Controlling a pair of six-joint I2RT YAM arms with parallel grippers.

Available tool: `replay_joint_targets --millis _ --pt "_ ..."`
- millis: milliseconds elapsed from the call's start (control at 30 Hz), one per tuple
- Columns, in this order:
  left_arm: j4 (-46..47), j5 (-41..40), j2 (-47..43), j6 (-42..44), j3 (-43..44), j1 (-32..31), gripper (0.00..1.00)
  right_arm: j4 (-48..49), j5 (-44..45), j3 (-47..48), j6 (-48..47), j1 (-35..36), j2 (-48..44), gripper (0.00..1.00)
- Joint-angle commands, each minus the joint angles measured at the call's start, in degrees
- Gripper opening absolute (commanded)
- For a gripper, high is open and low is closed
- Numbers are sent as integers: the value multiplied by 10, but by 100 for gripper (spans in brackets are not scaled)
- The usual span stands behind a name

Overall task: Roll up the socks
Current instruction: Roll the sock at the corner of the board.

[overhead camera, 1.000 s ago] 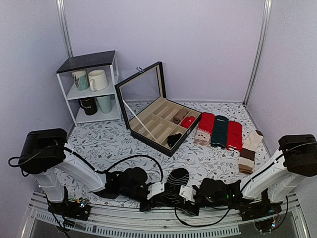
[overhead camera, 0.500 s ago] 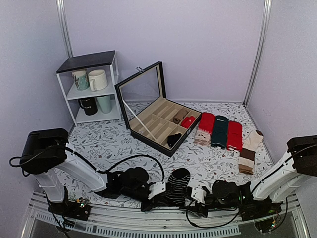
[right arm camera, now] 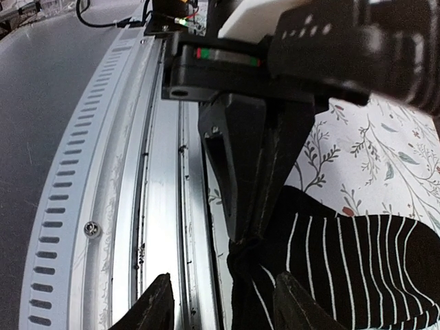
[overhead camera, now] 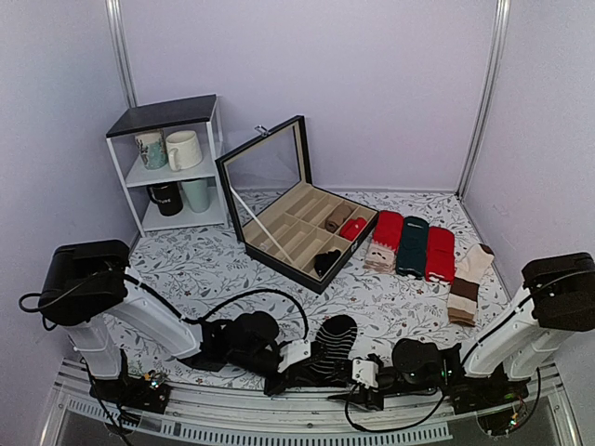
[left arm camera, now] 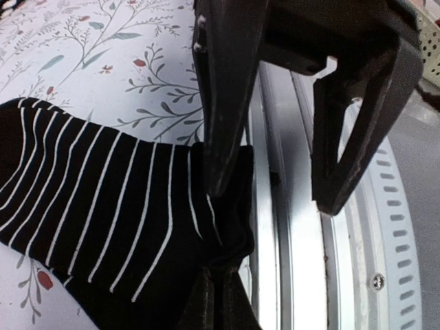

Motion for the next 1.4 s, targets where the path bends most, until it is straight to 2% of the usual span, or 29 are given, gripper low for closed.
replay_joint_targets --millis 0,233,367,433,633,700,733,767,800,1067,1200,1367 --pt "-83 -11 29 -7 -15 11 0 19 -14 10 -15 1 52 50" --pt "-82 -3 29 -8 -17 12 0 68 44 3 -8 1 103 48" --pt "-81 3 30 -6 -16 13 0 71 49 3 2 1 115 42" --pt "-80 6 29 -6 -16 12 0 69 49 2 10 1 119 37" --pt "-68 -1 11 -2 -23 12 0 64 45 -5 59 -2 127 8" --pt "-61 -13 -4 1 -28 12 8 62 39 -9 90 -6 127 4" --pt "-59 -21 -14 5 -30 12 19 62 36 -12 110 -9 125 3" --pt "-56 -29 -25 8 -32 11 26 61 28 -16 121 -15 122 3" --pt "-51 -38 -38 13 -35 10 29 61 14 -19 137 -25 121 3" --pt "-14 -128 -114 98 -52 -27 34 34 -132 -19 267 -130 123 2" --pt "7 -177 -113 135 -57 -55 39 6 -207 -7 322 -152 124 2" --pt "27 -208 -107 178 -57 -69 39 -27 -301 15 394 -163 137 2"
